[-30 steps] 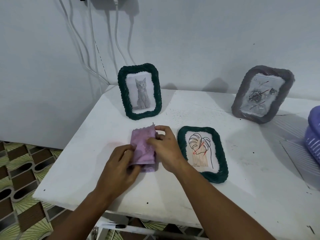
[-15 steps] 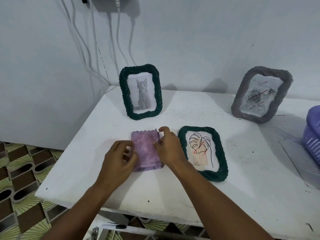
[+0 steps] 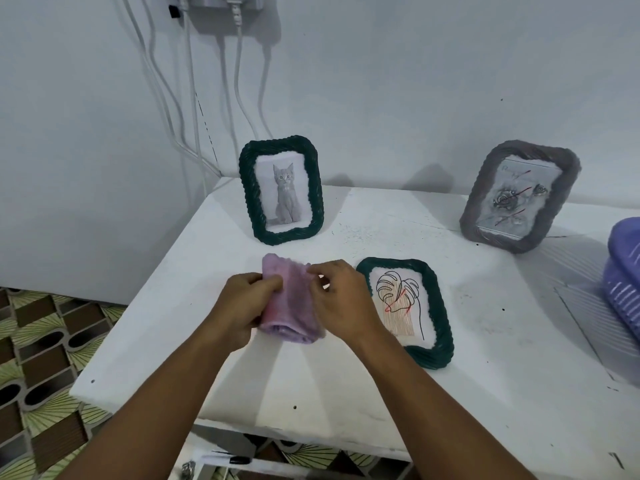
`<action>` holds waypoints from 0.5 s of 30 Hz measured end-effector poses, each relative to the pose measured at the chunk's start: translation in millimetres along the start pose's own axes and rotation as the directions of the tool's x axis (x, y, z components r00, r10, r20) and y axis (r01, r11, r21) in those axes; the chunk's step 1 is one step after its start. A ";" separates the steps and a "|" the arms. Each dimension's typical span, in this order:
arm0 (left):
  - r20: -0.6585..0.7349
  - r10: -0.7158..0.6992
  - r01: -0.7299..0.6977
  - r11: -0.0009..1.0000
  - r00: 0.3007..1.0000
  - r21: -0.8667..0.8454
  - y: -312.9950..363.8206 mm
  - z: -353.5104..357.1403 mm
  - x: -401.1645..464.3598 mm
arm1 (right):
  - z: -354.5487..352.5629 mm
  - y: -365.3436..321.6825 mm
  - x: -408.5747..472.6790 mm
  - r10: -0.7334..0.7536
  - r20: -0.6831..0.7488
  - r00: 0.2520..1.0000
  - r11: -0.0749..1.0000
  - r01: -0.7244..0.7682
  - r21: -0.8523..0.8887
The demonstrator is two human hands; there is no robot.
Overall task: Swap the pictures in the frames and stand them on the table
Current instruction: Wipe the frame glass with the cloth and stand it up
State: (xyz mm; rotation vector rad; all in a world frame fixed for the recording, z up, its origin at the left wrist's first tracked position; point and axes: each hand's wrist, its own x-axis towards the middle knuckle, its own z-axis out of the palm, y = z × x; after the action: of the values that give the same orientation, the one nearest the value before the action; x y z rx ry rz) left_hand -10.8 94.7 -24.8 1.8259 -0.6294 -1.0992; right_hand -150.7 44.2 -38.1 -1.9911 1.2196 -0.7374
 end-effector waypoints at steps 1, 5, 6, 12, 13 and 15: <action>0.002 0.008 -0.008 1.000 1.000 -0.021 5.0 0.6 -2.0 | -3.1 -1.5 -3.8 0.021 0.003 1.000 0.995 -0.021 0.097; 0.015 0.124 -0.124 0.992 0.992 -0.034 28.5 11.0 -15.3 | -5.2 -4.5 -13.6 0.192 0.177 0.965 0.732 -0.261 0.630; 0.046 0.162 -0.161 0.986 0.986 -0.029 34.5 16.2 -19.6 | -7.0 -5.8 -14.8 0.226 0.220 0.949 0.595 -0.313 0.740; 0.198 0.355 -0.360 0.933 0.914 -0.010 51.3 42.6 -30.4 | -32.3 -1.2 -19.8 0.227 0.444 0.866 -0.234 -0.394 0.889; 0.180 0.408 -0.415 0.910 0.895 0.002 50.0 42.9 -28.5 | -36.3 1.3 -20.5 0.244 0.457 0.855 -0.303 -0.381 0.874; 0.155 0.523 -0.540 0.834 0.838 0.108 45.4 44.7 -25.4 | -42.9 15.7 -23.2 0.299 0.409 0.862 -0.356 -0.296 0.886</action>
State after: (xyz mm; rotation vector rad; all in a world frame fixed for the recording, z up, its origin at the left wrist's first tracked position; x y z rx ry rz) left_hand -61.3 73.3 16.4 1.5620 -1.2366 -0.7946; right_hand -200.5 49.1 -27.0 -0.0956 0.5153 -0.9181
